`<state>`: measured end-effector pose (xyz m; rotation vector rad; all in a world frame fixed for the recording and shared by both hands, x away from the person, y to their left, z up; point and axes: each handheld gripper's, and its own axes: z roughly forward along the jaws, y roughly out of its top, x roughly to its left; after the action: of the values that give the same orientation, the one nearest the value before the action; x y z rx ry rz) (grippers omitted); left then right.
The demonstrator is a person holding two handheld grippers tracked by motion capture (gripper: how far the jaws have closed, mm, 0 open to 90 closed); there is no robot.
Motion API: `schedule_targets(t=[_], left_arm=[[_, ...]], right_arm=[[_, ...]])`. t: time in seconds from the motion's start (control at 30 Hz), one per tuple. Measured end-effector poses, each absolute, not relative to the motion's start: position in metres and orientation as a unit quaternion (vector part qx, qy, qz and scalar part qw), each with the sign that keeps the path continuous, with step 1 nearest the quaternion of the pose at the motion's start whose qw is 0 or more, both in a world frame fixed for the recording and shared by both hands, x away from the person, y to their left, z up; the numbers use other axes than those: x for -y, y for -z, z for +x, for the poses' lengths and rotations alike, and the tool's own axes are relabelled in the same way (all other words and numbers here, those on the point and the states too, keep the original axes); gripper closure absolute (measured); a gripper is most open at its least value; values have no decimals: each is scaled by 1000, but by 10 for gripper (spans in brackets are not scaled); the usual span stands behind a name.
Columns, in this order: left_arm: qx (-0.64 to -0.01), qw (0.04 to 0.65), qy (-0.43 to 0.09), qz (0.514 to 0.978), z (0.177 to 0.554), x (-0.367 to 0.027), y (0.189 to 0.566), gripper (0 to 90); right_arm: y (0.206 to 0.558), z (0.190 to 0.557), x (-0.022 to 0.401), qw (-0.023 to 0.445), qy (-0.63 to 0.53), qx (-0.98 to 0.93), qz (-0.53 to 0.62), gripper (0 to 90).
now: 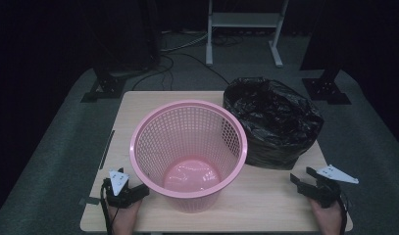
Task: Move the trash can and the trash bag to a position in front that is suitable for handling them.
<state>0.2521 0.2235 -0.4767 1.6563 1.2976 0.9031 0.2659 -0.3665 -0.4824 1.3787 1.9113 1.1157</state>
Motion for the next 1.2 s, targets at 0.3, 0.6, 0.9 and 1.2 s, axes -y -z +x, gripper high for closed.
schedule_targets(t=[0.3,0.6,0.9,1.2], left_arm=[[-518,408,-356,662,253,-223,477,69],[-509,414,-333,677,258,-211,469,69],[-495,417,-329,688,260,-196,465,72],[-463,423,-321,710,261,-167,464,72]], right_arm=[[482,266,366,264,-414,-707,509,272],[482,265,366,264,-416,-707,508,272],[482,265,368,262,-421,-702,511,271],[482,264,370,267,-425,-697,513,270]])
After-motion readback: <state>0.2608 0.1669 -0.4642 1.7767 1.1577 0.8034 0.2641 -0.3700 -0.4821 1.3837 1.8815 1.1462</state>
